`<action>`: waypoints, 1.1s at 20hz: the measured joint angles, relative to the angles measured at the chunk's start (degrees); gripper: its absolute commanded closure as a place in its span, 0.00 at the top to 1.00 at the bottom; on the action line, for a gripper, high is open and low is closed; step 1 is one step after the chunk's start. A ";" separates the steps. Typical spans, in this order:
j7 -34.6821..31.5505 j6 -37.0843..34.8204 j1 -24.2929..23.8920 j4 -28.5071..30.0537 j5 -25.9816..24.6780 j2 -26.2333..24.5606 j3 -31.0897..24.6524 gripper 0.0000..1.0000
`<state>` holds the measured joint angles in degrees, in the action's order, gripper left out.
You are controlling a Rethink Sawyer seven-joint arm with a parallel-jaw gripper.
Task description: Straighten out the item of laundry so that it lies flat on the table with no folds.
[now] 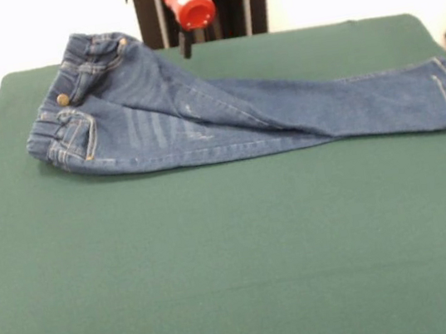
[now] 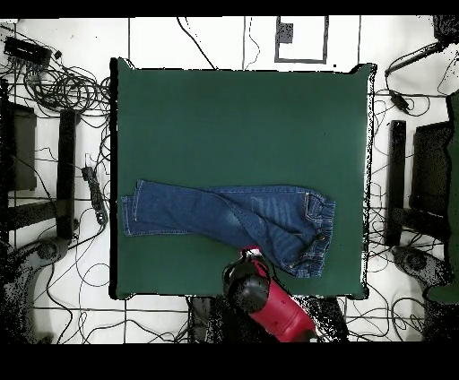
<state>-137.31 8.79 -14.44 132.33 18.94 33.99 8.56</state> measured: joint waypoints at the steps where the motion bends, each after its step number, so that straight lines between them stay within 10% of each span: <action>1: -0.23 0.01 0.31 -0.01 0.56 0.04 0.01 0.00; 11: -0.26 -0.63 4.92 -0.07 3.78 1.53 0.32 0.00; 12: -0.26 -1.59 6.10 -0.27 4.54 1.84 0.51 1.00; 22: -0.26 -4.53 7.70 -1.87 5.51 1.75 1.80 1.00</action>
<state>-137.57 4.27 -6.74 130.46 24.45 35.74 10.36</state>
